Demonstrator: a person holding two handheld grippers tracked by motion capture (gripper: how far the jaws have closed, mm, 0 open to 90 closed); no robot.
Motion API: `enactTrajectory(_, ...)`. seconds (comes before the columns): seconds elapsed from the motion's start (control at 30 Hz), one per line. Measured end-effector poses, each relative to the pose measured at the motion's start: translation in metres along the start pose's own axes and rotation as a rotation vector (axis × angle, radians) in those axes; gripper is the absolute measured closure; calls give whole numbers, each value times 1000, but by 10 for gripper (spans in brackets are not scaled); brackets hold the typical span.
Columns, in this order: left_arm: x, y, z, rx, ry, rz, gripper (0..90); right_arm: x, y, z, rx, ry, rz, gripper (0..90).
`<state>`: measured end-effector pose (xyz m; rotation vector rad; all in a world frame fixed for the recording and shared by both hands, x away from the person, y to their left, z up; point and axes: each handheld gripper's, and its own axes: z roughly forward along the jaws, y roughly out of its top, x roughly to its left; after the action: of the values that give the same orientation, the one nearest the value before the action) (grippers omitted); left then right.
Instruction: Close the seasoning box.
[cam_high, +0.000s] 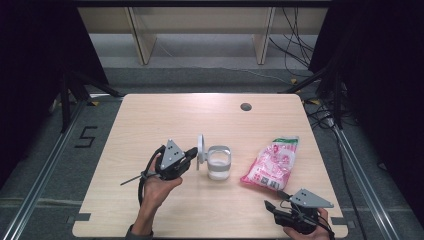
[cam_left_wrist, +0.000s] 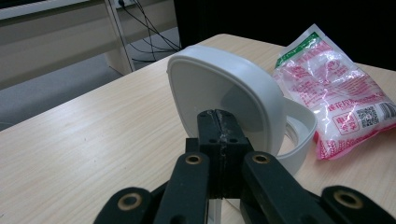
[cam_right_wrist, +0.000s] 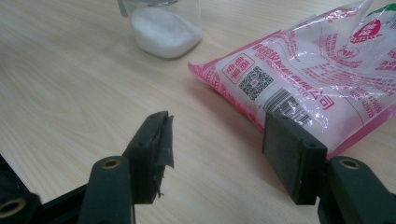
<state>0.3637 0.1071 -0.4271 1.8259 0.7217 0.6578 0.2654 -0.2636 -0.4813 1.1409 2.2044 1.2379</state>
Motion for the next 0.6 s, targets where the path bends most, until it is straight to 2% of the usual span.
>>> enactTrajectory(0.13, -1, 1, 1, 1, -2, 3, 894, 0, 0, 0, 3, -1, -5, 426)
enactTrajectory(0.17, 0, 1, 1, -3, -2, 1, 894, 1, 0, 0, 7, -18, 8, 425)
enactTrajectory(0.27, 0, 1, 1, -5, -1, 3, 894, 0, 0, 0, 3, -1, 7, 425)
enactTrajectory(0.3, -1, 2, 1, 0, -1, 5, 894, 1, 0, 0, 4, -25, 8, 426)
enactTrajectory(0.33, -1, 2, 1, -2, 0, 3, 894, 1, 0, -1, 3, -6, 14, 426)
enactTrajectory(0.4, -1, 2, 1, -2, -2, 2, 894, 0, 0, 0, 2, -23, 3, 426)
enactTrajectory(0.43, -3, 2, 1, -1, -12, -17, 894, 0, 0, 1, 2, -22, 2, 425)
enactTrajectory(0.47, -2, 3, 1, -5, -5, 7, 894, 1, 0, 1, 3, -16, -6, 426)
enactTrajectory(0.53, -4, 3, 1, 3, -5, -3, 894, 1, 0, 0, 5, 5, 9, 426)
enactTrajectory(0.6, -5, 4, 1, 8, -2, 5, 894, 1, 0, 0, 4, 2, -1, 426)
